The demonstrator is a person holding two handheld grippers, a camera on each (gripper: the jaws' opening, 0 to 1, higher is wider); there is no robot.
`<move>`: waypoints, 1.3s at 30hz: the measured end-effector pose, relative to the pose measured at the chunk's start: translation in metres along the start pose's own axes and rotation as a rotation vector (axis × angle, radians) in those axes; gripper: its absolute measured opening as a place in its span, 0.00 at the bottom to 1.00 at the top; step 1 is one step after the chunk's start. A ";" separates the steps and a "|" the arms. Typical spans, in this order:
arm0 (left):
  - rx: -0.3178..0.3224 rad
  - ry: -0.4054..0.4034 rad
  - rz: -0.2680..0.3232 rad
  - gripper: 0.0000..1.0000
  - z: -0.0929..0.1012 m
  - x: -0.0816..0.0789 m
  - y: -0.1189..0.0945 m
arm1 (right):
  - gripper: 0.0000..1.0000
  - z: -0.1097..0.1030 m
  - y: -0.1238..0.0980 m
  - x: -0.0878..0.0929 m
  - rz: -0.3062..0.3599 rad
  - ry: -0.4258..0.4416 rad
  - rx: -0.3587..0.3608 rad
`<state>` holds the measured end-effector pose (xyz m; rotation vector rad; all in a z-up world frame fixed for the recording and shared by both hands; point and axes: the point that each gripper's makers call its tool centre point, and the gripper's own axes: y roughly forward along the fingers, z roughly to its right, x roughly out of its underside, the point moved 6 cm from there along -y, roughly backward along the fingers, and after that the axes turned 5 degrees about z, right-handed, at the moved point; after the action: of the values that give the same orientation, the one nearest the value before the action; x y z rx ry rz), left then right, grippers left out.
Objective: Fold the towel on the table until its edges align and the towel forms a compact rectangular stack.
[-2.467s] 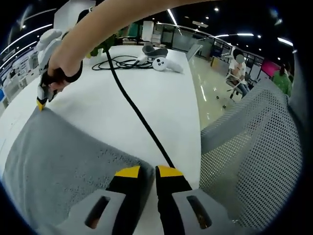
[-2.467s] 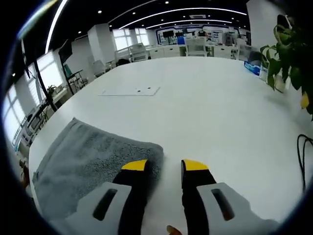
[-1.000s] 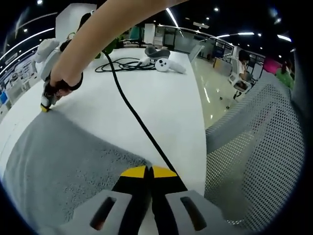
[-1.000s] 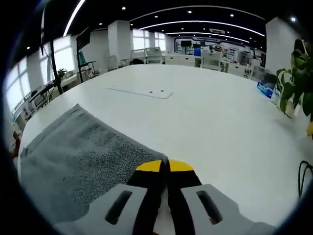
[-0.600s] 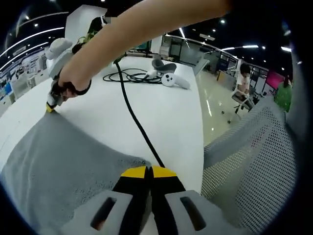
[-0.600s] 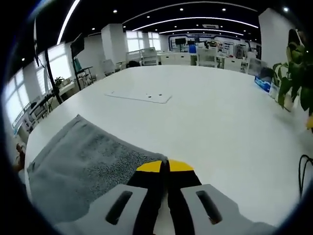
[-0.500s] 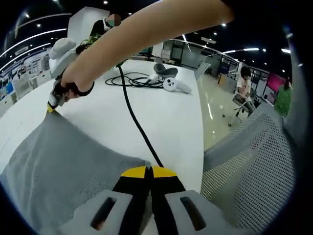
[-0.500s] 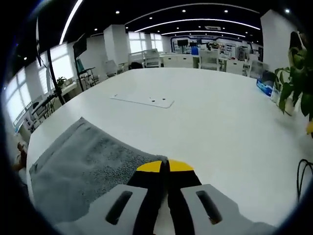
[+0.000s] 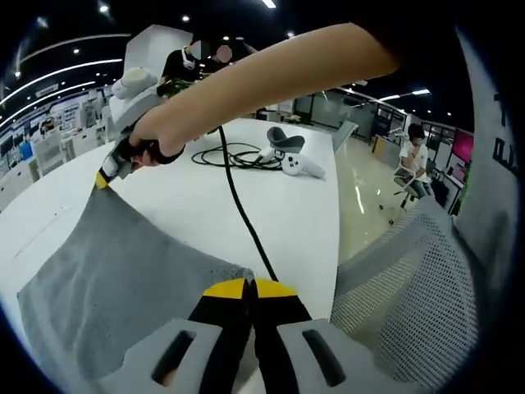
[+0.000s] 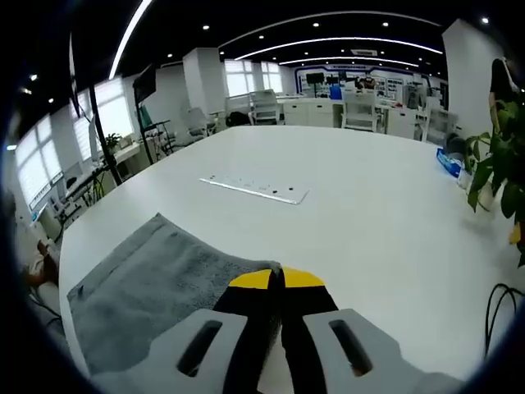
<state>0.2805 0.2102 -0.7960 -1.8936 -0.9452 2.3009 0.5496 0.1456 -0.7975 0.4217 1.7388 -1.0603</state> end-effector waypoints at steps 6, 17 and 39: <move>-0.027 0.019 0.034 0.01 0.003 -0.009 -0.013 | 0.00 -0.009 -0.004 -0.013 0.011 0.003 -0.007; -0.068 0.011 0.088 0.01 0.003 -0.025 -0.042 | 0.00 -0.026 -0.012 -0.042 0.048 0.047 -0.025; -0.259 -0.058 0.155 0.02 -0.005 -0.010 -0.110 | 0.00 -0.077 -0.017 -0.077 0.097 0.048 -0.071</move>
<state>0.2488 0.2991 -0.7379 -2.0742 -1.1962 2.4349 0.5267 0.2134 -0.7139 0.4848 1.7748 -0.9232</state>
